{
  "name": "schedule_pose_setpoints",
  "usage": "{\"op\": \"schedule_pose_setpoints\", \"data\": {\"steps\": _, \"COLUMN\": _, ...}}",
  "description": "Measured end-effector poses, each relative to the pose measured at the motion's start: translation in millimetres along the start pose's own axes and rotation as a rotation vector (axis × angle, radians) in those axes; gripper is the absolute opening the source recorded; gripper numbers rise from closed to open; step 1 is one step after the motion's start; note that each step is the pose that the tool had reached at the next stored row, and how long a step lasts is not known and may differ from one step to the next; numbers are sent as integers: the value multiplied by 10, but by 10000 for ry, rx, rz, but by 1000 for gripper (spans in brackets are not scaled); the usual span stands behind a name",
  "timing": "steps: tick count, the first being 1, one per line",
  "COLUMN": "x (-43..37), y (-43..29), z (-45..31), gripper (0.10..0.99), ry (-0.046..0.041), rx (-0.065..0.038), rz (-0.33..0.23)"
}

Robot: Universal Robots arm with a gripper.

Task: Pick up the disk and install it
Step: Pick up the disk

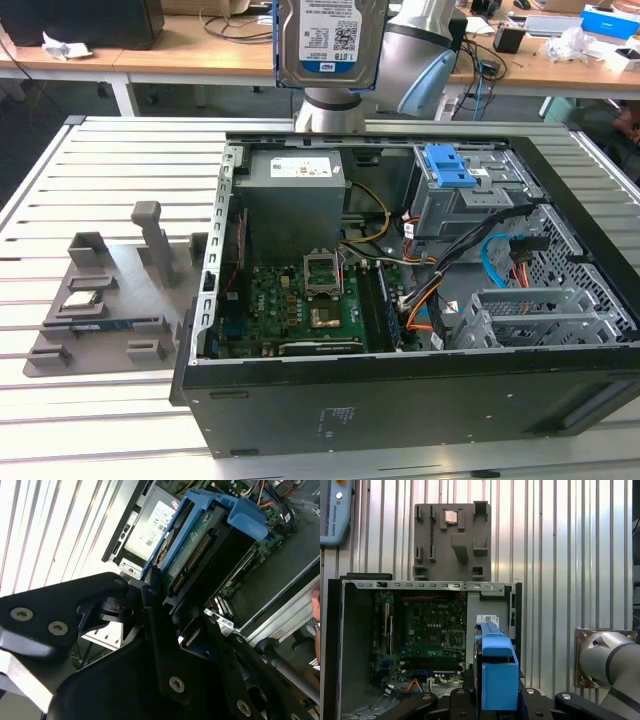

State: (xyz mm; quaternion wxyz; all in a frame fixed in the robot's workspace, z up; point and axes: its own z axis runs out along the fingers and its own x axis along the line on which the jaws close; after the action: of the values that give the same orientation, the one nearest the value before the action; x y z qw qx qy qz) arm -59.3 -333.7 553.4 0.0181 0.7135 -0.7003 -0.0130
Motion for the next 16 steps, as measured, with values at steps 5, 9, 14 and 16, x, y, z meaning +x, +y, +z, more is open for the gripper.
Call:
{"op": "schedule_pose_setpoints", "data": {"steps": 5, "x": 2, "y": -104, "z": -3, "gripper": 365, "ry": 0, "rx": 0, "rz": 1}}
{"op": "schedule_pose_setpoints", "data": {"steps": 9, "x": 4, "y": -210, "z": -6, "gripper": 365, "ry": 0, "rx": 0, "rz": 0}}
{"op": "schedule_pose_setpoints", "data": {"steps": 14, "x": 6, "y": -313, "z": -5, "gripper": 365, "ry": -1, "rx": 1, "rz": 1}}
{"op": "schedule_pose_setpoints", "data": {"steps": 16, "x": 7, "y": -361, "z": -3, "gripper": 365, "ry": -1, "rx": 0, "rz": 1}}
